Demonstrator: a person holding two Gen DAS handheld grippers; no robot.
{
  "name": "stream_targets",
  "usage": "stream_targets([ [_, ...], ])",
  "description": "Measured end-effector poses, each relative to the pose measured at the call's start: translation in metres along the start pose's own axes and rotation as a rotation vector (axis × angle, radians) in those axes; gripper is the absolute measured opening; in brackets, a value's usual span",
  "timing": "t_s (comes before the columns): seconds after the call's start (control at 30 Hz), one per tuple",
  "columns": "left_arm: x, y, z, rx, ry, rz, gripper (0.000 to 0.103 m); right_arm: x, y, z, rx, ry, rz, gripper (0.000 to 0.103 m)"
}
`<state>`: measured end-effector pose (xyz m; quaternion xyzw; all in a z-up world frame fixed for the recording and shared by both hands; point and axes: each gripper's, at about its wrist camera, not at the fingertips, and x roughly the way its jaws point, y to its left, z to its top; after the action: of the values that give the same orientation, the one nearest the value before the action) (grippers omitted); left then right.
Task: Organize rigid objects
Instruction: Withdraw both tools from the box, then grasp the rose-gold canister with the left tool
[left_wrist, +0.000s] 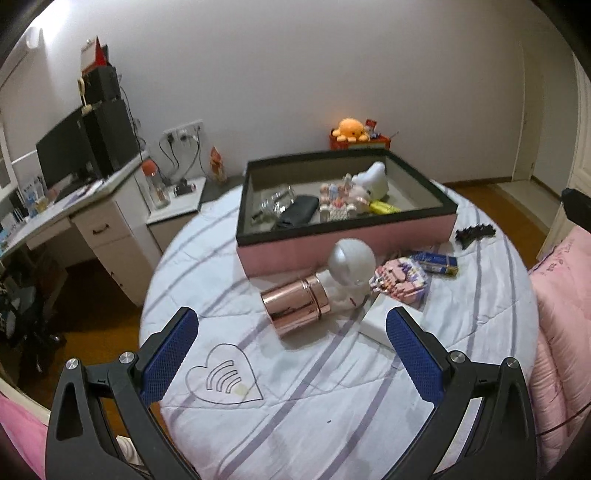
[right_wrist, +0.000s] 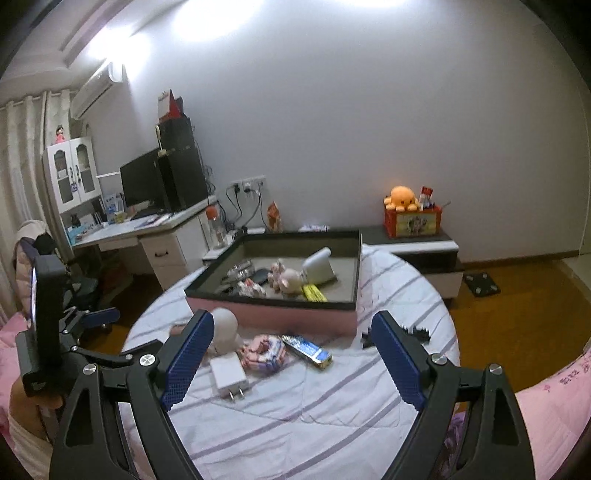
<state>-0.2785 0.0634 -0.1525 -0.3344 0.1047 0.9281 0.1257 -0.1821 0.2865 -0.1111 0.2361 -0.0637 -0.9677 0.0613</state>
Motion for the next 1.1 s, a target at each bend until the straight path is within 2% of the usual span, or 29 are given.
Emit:
stream_targets([
  [0.23,0.042,0.007,-0.001,-0.079,0.076,-0.026,0.103,0.028,-0.018,-0.011,0.043,0.072,0.013,0.089],
  [0.6,0.089,0.022,-0.002,-0.172,0.165,-0.002,0.097,0.066,-0.034,-0.028,0.065,0.175,0.021,0.089],
  [0.63,0.09,0.022,-0.003,-0.173,0.162,-0.009,0.094,0.068,-0.035,-0.028,0.067,0.18,0.022,0.089],
  [0.7,0.091,0.024,-0.003,-0.195,0.144,-0.037,0.079,0.073,-0.034,-0.03,0.065,0.191,0.022,0.089],
  [0.73,0.093,0.026,-0.004,-0.209,0.148,-0.05,0.065,0.075,-0.034,-0.031,0.063,0.198,0.023,0.089],
  [0.77,0.095,0.026,-0.005,-0.211,0.159,-0.047,0.062,0.078,-0.033,-0.031,0.06,0.207,0.023,0.089],
  [0.87,0.102,0.025,-0.008,-0.157,0.188,-0.023,0.058,0.087,-0.034,-0.035,0.061,0.232,0.019,0.089],
  [1.1,0.093,0.032,-0.015,-0.141,0.193,-0.036,0.057,0.11,-0.033,-0.04,0.03,0.279,-0.015,0.089],
])
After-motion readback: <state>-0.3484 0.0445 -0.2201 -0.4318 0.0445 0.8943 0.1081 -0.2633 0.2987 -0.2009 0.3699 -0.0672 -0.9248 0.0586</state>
